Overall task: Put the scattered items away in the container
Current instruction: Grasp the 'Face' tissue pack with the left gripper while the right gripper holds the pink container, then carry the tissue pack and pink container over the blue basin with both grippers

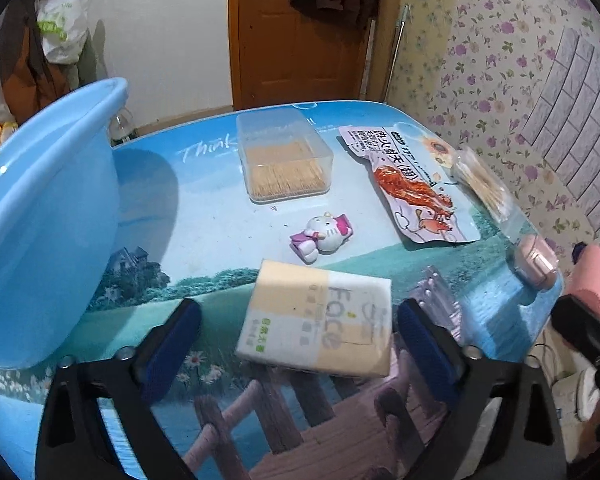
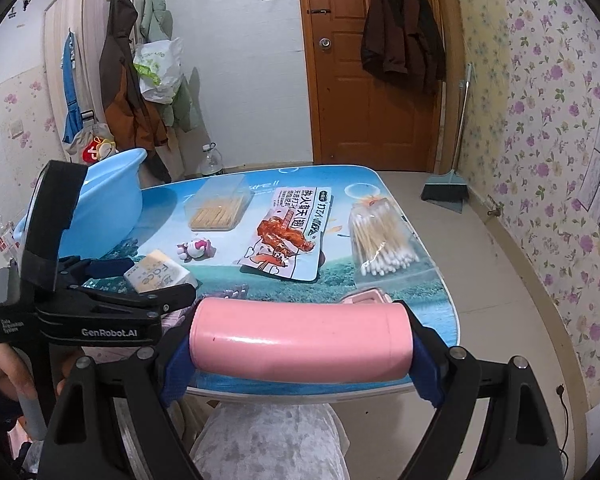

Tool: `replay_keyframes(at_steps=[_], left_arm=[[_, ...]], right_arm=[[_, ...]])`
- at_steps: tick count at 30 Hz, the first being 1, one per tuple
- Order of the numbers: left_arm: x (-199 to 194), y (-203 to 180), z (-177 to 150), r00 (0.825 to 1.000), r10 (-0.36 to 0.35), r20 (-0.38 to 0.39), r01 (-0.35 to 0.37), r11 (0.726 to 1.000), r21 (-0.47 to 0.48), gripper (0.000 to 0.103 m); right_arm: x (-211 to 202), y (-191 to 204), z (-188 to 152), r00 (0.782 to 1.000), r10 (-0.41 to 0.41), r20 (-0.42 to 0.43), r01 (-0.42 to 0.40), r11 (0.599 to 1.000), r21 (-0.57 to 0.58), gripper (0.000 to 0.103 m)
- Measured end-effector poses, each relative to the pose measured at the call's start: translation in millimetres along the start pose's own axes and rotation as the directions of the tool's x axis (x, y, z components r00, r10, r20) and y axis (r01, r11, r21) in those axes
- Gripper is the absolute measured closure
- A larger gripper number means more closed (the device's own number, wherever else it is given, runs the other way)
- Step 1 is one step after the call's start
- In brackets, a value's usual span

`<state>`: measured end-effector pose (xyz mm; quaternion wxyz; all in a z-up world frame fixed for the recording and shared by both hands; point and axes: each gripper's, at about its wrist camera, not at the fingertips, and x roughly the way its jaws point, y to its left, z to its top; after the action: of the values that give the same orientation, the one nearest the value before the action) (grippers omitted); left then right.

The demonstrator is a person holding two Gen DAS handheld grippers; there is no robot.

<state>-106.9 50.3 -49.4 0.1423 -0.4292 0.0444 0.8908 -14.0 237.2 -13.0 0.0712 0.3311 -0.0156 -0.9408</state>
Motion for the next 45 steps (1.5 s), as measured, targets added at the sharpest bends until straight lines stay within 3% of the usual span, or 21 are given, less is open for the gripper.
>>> replay_keyframes(at_steps=[5,7,8,9,21,28,37,45], left_arm=[[-1,0,-3,1.000,0.014,0.024,-0.015,1.000,0.022,0.017],[-3,0,-4,0.999,0.012,0.046,-0.013,1.000,0.027,0.028],[-4,0,-5,0.998,0.013,0.054,-0.014,1.000,0.027,0.040],[-6,1,-5,0.998,0.014,0.062,-0.016,1.000,0.025,0.043],[-25,3,-10,0.995,0.020,0.095,-0.022,1.000,0.018,0.043],[-70,5,-17,0.980,0.072,0.185,-0.073,0.997,-0.002,0.043],[-111,27,-39,0.960,0.177,0.216,-0.164,0.983,-0.078,0.043],[-138,48,-58,0.947,0.231,0.223,-0.195,0.966,-0.171,0.043]], right_arm=[[1,1,1,1.000,0.000,0.002,0.000,1.000,-0.001,0.015],[2,3,1,1.000,0.004,0.000,-0.004,1.000,-0.001,0.015],[1,4,1,1.000,0.005,0.000,-0.005,1.000,-0.003,0.015],[1,6,1,1.000,0.006,0.001,-0.006,1.000,-0.006,0.015],[-3,12,1,1.000,0.006,0.004,-0.005,1.000,-0.014,0.015],[-12,25,3,1.000,0.009,0.027,-0.008,1.000,-0.028,0.015],[-28,58,9,0.996,0.034,0.087,-0.030,0.999,-0.044,0.015],[-43,85,4,0.994,0.017,0.108,-0.013,0.999,-0.040,0.015]])
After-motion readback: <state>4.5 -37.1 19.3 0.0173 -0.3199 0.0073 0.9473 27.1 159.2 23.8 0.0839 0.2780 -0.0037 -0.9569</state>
